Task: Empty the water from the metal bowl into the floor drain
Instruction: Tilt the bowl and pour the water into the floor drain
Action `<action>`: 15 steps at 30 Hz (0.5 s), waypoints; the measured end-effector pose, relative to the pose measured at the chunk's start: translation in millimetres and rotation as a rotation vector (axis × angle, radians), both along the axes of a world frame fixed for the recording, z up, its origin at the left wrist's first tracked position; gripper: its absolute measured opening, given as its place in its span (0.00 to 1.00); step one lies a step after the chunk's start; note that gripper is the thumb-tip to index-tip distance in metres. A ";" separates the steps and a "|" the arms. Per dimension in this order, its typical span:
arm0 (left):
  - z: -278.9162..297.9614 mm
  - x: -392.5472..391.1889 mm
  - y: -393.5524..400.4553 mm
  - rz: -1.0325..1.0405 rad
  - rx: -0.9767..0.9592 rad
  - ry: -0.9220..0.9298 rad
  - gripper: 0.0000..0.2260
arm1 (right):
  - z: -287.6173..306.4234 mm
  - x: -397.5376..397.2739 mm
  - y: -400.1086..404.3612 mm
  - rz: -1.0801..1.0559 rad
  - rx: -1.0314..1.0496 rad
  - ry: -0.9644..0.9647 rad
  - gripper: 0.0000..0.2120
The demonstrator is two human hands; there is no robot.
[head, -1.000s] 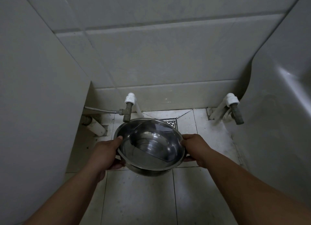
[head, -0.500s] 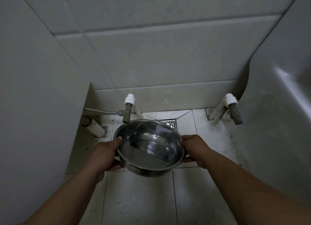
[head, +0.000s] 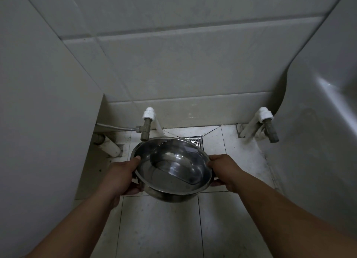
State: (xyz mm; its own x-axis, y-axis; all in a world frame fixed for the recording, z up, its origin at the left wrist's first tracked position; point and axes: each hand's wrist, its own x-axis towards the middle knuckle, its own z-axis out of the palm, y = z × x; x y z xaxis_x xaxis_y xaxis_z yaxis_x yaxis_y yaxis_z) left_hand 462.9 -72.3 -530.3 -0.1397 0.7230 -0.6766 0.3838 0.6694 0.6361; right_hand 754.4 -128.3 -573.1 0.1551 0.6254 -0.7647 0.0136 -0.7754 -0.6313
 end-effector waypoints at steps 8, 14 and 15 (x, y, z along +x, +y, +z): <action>2.2 -0.2 0.7 -0.007 0.005 0.014 0.19 | -1.2 -1.0 -0.4 -0.002 -0.010 0.000 0.16; 4.3 0.5 1.1 -0.016 -0.001 0.015 0.20 | -0.2 -2.1 0.5 0.002 -0.014 -0.001 0.15; 4.9 0.5 1.3 -0.012 0.000 0.016 0.20 | -0.1 -2.2 0.6 0.004 -0.014 -0.003 0.15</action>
State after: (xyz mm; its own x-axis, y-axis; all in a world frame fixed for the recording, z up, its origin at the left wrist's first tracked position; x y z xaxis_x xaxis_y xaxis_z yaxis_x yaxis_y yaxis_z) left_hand 463.4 -71.1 -525.4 -0.1419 0.7249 -0.6741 0.4018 0.6646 0.6300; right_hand 752.2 -127.7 -573.3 0.1550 0.6154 -0.7728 0.0191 -0.7840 -0.6204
